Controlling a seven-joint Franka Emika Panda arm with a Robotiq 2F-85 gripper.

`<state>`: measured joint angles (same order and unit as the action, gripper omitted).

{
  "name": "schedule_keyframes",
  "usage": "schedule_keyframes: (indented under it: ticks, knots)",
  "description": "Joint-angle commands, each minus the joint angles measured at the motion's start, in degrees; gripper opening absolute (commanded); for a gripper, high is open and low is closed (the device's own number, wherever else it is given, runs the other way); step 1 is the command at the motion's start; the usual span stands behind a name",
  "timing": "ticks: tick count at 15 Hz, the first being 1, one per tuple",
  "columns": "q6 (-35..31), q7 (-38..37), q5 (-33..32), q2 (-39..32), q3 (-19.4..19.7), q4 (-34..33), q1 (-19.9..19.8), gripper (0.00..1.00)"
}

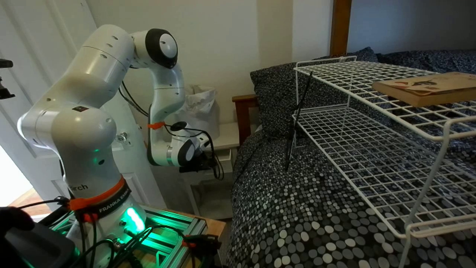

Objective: Close the open drawer

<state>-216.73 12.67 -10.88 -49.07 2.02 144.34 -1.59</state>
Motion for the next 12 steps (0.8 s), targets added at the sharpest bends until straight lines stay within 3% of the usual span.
schedule_keyframes:
  ticks: [1, 12]
  knots:
    - [-5.08, -0.16, -1.7, 0.71, -0.47, -0.82, -0.48, 1.0]
    - [-3.02, -2.48, -7.7, -6.97, -3.2, -12.2, -4.94, 1.0]
